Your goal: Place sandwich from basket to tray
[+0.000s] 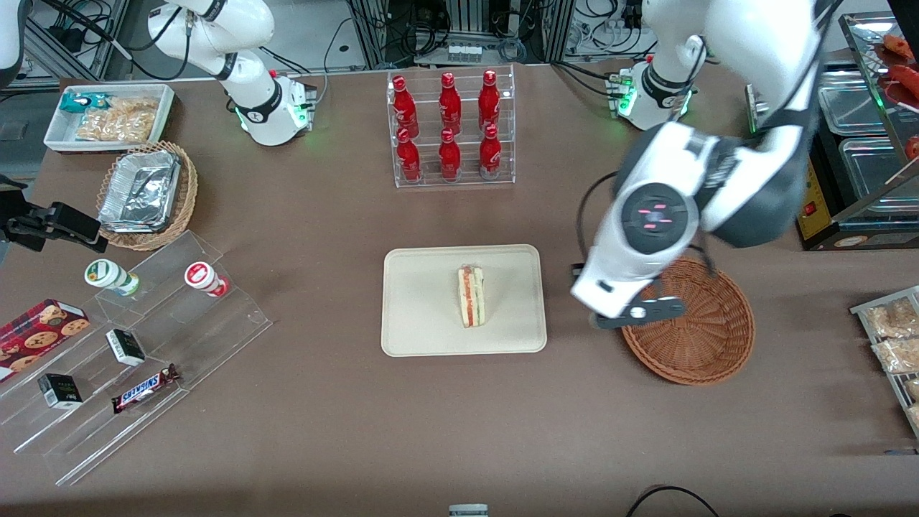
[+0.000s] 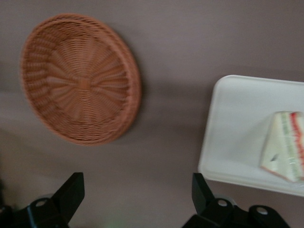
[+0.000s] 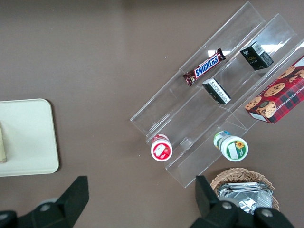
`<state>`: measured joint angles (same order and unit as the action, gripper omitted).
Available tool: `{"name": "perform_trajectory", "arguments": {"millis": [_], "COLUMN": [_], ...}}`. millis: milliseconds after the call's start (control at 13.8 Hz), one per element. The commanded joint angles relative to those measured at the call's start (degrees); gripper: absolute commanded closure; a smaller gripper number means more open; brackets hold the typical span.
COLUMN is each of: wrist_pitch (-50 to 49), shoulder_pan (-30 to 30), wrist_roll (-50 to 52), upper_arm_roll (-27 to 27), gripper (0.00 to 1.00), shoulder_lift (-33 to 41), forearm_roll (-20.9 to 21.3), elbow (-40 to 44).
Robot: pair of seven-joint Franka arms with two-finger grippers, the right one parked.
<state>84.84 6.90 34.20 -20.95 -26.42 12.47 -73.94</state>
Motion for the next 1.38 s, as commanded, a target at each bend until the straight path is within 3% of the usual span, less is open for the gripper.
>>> {"name": "perform_trajectory", "arguments": {"millis": [0, 363, 653, 871, 1306], "wrist_pitch": [-3.87, -14.34, -10.76, -11.01, -11.1], "shoulder_pan": [-7.58, -9.89, -9.89, -9.89, -9.72], "wrist_roll": [-6.5, -5.9, -6.86, -14.04, -18.71], "upper_arm_roll": [-0.59, -0.32, -0.41, -0.24, 0.11], "gripper": [0.0, 0.0, 0.0, 0.0, 0.0], "shoulder_lift": [7.34, 16.03, 25.44, 25.63, 25.54], "forearm_roll": [-3.58, -4.03, -4.47, -4.65, -4.91], "elbow": [-5.52, -6.56, -17.36, -16.85, -15.45]}}
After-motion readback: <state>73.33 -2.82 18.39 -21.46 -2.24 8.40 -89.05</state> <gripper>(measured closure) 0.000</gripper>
